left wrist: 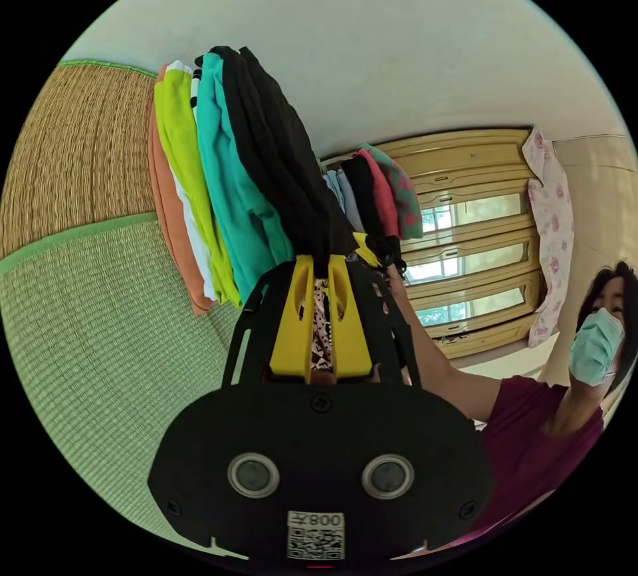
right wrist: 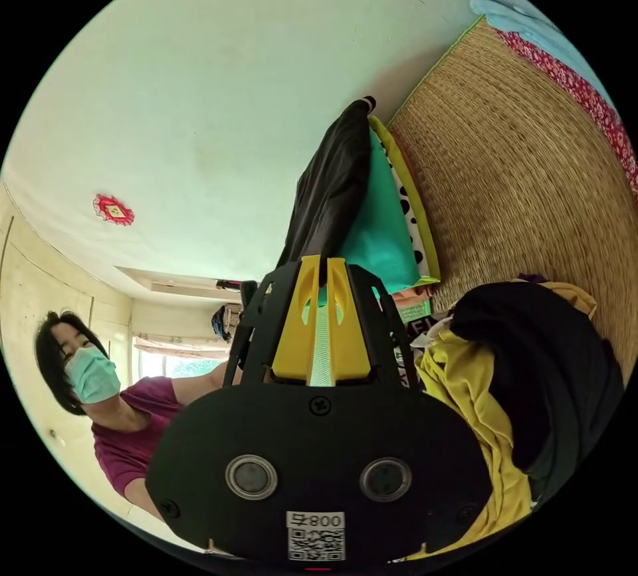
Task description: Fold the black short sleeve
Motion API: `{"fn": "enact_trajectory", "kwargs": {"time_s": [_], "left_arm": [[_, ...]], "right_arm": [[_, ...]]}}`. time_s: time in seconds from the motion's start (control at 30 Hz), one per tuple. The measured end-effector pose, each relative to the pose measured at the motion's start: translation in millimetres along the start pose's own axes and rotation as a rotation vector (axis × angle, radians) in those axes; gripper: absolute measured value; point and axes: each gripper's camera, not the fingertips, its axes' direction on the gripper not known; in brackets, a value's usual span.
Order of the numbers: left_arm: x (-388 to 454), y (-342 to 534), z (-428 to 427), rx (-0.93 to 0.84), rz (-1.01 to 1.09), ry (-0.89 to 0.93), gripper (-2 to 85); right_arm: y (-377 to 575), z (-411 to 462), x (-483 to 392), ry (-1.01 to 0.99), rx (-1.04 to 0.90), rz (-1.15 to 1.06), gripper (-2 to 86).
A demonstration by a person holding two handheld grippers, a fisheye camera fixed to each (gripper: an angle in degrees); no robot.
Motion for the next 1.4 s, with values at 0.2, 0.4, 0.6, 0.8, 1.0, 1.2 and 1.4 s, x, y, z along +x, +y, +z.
{"fn": "enact_trajectory", "kwargs": {"time_s": [0.2,0.4,0.6,0.8,1.0,1.2,1.4], "left_arm": [[-21.1,-17.0,26.0,-0.035,-0.031,-0.084,3.8],[-42.2,-20.2,26.8,-0.006,-0.067,-0.027,3.2],[-54.9,0.3,6.4,-0.008,-0.093,-0.041,0.9],[-62.1,64.6,-34.3,-0.059,-0.103,-0.02,0.2],[-64.8,152.1,-93.7,-0.225,-0.071,-0.18,0.2],[-82.0,248.8,-151.9,-0.45,-0.08,-0.282,0.1],[-100.8,336.5,-211.7,-0.56,-0.152,-0.354,0.1]], "right_arm": [[-8.5,9.2,21.1,0.048,-0.025,0.081,1.4],[-7.9,17.1,30.5,0.032,0.003,0.115,1.3],[1.3,7.1,13.6,0.092,0.074,0.134,0.8],[49.6,0.9,-34.6,0.199,0.178,0.086,0.1],[174.4,69.0,-102.2,0.376,0.048,0.063,0.0],[338.2,174.2,-128.0,0.46,-0.089,0.227,0.0],[417.7,226.7,-130.2,0.405,-0.11,0.354,-0.1]]}}
